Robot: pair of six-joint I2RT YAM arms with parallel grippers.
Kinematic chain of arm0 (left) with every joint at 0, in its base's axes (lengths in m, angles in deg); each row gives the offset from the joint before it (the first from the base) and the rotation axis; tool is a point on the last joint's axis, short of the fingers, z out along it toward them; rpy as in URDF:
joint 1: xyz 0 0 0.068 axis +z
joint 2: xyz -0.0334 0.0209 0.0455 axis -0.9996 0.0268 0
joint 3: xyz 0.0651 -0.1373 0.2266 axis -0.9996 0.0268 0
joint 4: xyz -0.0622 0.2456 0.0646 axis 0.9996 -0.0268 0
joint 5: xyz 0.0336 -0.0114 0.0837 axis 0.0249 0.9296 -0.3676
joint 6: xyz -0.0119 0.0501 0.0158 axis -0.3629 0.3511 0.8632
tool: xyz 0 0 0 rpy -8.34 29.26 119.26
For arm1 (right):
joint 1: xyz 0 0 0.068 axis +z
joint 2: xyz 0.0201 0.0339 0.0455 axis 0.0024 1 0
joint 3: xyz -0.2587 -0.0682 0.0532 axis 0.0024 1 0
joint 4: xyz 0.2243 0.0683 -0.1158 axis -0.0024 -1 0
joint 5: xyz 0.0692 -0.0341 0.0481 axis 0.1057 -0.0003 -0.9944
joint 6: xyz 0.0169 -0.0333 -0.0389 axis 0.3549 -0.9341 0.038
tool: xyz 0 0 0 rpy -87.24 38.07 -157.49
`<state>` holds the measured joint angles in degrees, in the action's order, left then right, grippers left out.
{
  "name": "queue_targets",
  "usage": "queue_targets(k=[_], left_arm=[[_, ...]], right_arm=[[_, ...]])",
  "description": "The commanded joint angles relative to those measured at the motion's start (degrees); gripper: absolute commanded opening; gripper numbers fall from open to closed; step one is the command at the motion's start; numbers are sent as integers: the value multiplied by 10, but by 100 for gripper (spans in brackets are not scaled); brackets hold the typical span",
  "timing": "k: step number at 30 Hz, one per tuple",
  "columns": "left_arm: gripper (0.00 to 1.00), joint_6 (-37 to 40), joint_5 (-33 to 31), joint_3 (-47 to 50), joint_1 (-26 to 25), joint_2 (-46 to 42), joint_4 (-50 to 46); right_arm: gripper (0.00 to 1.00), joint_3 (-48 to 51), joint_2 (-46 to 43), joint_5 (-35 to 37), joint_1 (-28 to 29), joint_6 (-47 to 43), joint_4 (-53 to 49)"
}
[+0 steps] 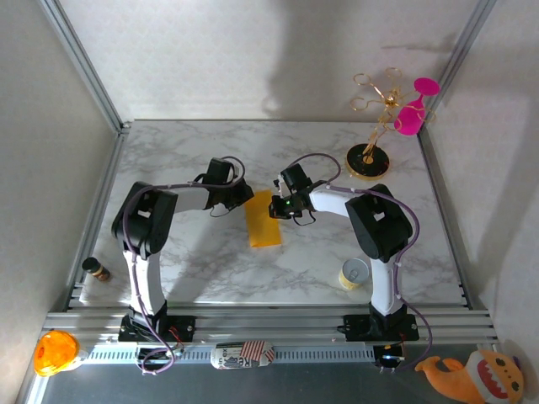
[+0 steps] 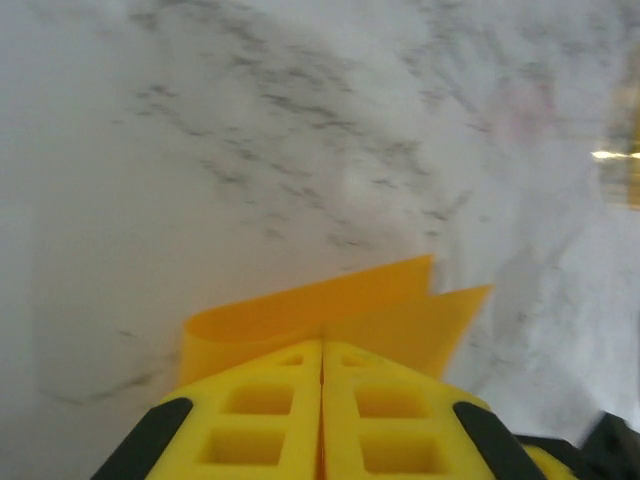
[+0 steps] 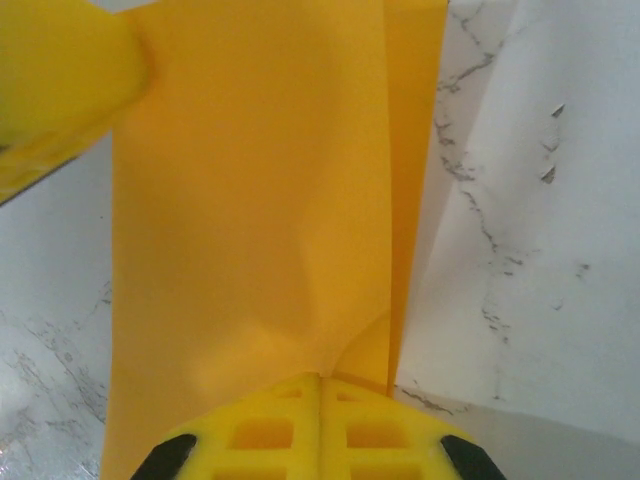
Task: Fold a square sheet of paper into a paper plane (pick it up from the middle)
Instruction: First fold the square sheet of paper in half at the center of the table, then hold the square sheet of paper at the center of the table.
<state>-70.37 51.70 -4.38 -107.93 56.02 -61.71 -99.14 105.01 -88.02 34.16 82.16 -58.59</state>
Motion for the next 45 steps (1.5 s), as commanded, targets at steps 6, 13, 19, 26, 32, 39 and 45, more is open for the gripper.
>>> queue_targets(k=[6, 13, 19, 26, 32, 39, 45], left_arm=[[7, 35, -94, -23, 53, 27, -72], [8, 51, -83, -28, 81, -32, -86], [9, 8, -21, 36, 75, -112, -21], [9, -35, 24, 87, 20, -108, 48], [8, -55, 26, 93, 4, -65, 68], [5, -48, -6, 75, -1, -23, 37], [4, -43, -20, 74, -4, -17, 23]], right_arm=[[0, 60, 86, 178, -11, -27, -137], [0, 38, 81, 161, -11, -65, -133], [0, 0, 74, 119, -11, -128, -140], [0, -34, 59, 72, -11, -165, -151], [0, -69, 51, 52, -11, -164, -157], [2, -97, 18, -20, -11, -150, -140], [5, -97, -33, -51, -10, -73, -96]])
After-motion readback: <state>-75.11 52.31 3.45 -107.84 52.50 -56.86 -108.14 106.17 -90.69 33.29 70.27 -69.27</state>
